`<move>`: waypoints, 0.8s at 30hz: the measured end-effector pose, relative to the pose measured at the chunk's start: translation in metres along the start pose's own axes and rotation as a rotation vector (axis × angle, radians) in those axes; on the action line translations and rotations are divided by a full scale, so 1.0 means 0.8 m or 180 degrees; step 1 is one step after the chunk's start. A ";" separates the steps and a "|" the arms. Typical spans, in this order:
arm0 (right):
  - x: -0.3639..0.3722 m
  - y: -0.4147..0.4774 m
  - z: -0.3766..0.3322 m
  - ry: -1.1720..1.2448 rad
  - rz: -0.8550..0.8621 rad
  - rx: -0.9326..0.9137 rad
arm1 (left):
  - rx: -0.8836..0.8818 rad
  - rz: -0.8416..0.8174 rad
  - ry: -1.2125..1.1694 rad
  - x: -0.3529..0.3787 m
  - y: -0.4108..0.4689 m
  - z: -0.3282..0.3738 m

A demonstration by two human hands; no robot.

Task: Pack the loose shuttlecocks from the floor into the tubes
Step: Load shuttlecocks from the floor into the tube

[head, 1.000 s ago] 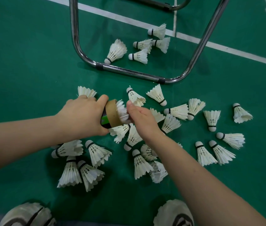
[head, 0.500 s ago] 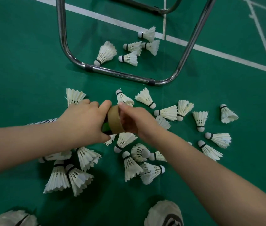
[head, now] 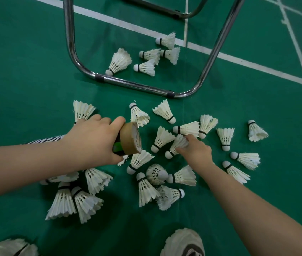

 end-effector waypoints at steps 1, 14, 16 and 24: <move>0.000 0.001 0.001 0.0207 -0.0003 0.0030 | -0.0003 -0.0004 0.0009 0.000 0.001 0.000; -0.082 -0.058 -0.085 0.3495 0.1147 -0.0669 | -0.0065 -0.0064 -0.0047 0.001 0.000 -0.012; -0.085 -0.073 -0.113 0.3360 0.0943 -0.1050 | -0.0076 -0.0039 -0.0075 0.002 -0.001 -0.015; -0.059 -0.096 -0.186 0.2551 -0.1010 -0.1670 | -0.0263 0.0043 -0.0144 -0.005 -0.006 -0.040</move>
Point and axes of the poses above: each hand's wrist, its own y-axis towards the middle knuckle, its own x-axis out of the palm, z = x × y, the point moved 4 cm from there along y, towards the middle knuckle, and after that the axes turned 5 degrees about -y, right-handed, at the moved point
